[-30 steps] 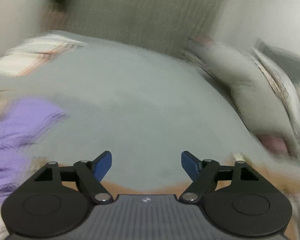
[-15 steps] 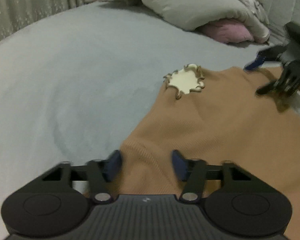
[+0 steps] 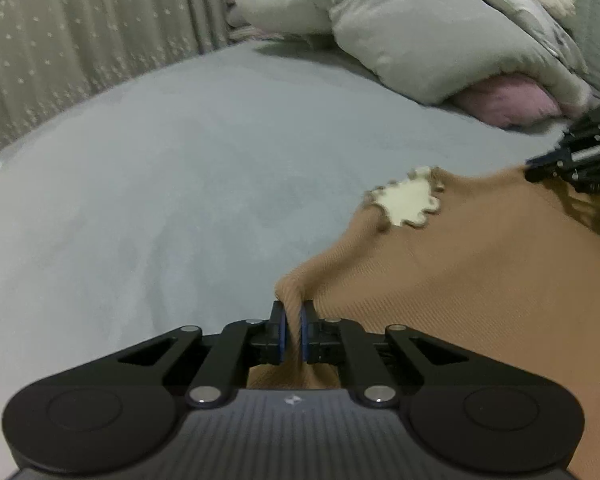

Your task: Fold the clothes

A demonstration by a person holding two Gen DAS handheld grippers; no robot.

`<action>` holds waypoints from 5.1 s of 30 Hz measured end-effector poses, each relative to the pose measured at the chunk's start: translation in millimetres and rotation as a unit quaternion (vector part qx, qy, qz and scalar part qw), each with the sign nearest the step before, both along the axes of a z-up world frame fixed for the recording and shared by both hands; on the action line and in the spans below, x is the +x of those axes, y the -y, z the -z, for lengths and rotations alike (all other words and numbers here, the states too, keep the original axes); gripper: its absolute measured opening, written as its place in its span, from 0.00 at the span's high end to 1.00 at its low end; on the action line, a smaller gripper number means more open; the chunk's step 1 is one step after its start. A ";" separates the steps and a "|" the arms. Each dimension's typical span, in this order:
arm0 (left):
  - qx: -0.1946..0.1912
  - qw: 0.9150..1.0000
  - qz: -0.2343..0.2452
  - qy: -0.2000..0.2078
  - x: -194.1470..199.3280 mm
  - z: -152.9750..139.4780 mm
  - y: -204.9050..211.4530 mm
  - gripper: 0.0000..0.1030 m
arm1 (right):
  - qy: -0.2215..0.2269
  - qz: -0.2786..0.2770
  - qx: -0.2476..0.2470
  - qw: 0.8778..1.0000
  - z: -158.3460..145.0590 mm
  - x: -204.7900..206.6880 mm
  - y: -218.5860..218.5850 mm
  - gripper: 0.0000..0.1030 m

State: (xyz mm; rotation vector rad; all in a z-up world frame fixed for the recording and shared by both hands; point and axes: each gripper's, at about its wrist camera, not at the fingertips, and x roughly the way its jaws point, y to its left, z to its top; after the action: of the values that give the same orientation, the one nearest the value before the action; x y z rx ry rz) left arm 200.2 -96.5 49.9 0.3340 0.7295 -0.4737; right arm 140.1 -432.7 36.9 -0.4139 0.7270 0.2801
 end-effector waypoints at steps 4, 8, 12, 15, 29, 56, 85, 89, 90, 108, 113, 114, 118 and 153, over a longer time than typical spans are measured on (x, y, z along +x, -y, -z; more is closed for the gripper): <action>0.010 1.000 -0.016 0.005 7.7 6.1 5.2 0.91 | 0.029 0.044 -0.035 0.998 11.0 2.3 -12.2 0.97; -0.033 0.999 -0.030 0.003 6.4 -11.0 -17.3 0.71 | 0.047 0.095 -0.022 0.994 9.7 -9.4 -2.7 0.94; -0.136 0.987 -0.087 0.004 -1.3 -52.3 -84.5 0.62 | 0.060 0.179 0.115 0.975 -12.6 -58.1 52.9 0.56; -0.170 0.976 -0.133 -0.007 -35.6 -67.6 -128.9 0.57 | 0.063 0.275 0.218 0.934 -16.5 -115.4 114.9 0.40; -0.284 0.853 -0.433 -0.067 -134.1 18.2 -312.6 0.31 | 0.149 0.527 0.411 0.729 36.9 -271.3 285.9 0.39; -0.323 0.859 -0.393 -0.053 -157.6 -24.3 -330.8 0.83 | 0.131 0.556 0.279 0.772 -6.3 -249.1 312.7 0.67; -0.320 0.895 -0.191 -0.243 -341.9 22.8 -114.7 0.89 | -0.129 0.202 0.375 0.896 -6.5 -403.3 57.0 0.94; -0.336 0.889 -0.201 -0.235 -351.2 11.6 -130.9 0.92 | -0.100 0.202 0.396 0.890 -21.5 -414.6 60.2 0.94; -0.343 0.889 -0.199 -0.231 -353.4 6.8 -134.1 0.92 | -0.088 0.197 0.407 0.888 -30.3 -419.5 63.1 0.94; -0.345 0.877 -0.276 -0.189 -344.6 -21.9 -197.3 0.42 | -0.080 0.272 0.369 0.885 -33.3 -427.3 100.5 0.50; -0.378 0.840 -0.358 -0.153 -306.0 -20.1 -245.3 0.27 | -0.028 0.328 0.385 0.862 -46.3 -414.8 131.3 0.44; -0.381 0.832 -0.375 -0.150 -298.2 -17.0 -255.0 0.26 | -0.026 0.326 0.392 0.860 -47.2 -409.4 130.6 0.43; -0.398 0.787 -0.452 -0.138 -258.7 -0.8 -296.4 0.25 | -0.026 0.313 0.407 0.858 -44.9 -380.9 117.0 0.42; -0.392 0.759 -0.516 0.062 -175.3 -8.2 -361.5 0.97 | 0.025 0.193 0.484 0.853 -42.3 -254.0 20.7 0.39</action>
State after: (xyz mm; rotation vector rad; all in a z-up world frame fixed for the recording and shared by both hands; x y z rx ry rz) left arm 25.0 265.0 58.1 -0.8233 0.4269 0.3334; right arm -113.9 -453.4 79.2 0.6852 0.5189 0.2197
